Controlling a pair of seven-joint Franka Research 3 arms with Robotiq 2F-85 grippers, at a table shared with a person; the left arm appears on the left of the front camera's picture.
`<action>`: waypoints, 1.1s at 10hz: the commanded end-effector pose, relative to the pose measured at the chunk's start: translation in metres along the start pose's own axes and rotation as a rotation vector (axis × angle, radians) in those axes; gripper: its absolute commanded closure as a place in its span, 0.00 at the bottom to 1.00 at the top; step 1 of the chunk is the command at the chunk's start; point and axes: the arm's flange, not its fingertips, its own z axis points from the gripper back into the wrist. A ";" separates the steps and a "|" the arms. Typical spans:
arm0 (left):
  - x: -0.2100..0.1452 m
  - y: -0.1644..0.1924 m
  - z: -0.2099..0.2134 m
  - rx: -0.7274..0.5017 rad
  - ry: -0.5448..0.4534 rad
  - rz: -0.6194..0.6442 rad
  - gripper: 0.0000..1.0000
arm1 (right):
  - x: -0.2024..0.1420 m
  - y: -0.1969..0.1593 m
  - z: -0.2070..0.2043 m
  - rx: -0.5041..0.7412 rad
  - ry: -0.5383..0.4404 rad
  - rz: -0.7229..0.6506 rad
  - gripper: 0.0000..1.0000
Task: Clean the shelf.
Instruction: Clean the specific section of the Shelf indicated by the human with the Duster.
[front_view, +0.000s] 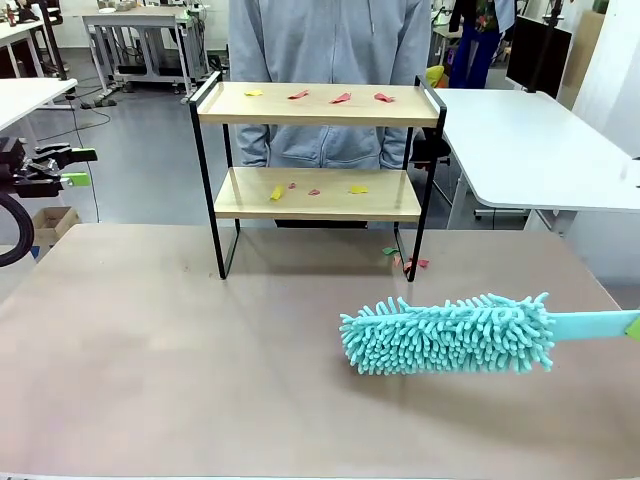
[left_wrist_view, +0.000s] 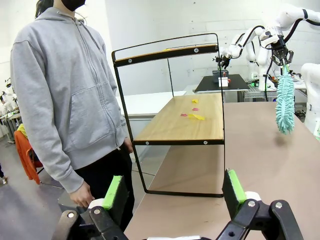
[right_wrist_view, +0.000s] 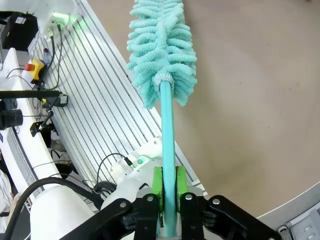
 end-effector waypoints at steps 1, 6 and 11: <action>0.002 -0.001 -0.001 -0.004 0.002 -0.005 0.00 | 0.002 0.000 0.002 -0.001 -0.027 0.001 0.86; 0.002 -0.001 -0.001 -0.004 0.002 -0.005 0.00 | 0.002 0.000 0.002 -0.001 -0.027 0.001 0.86; 0.002 -0.001 -0.001 -0.004 0.002 -0.005 0.00 | 0.002 0.000 0.002 -0.001 -0.027 0.001 0.86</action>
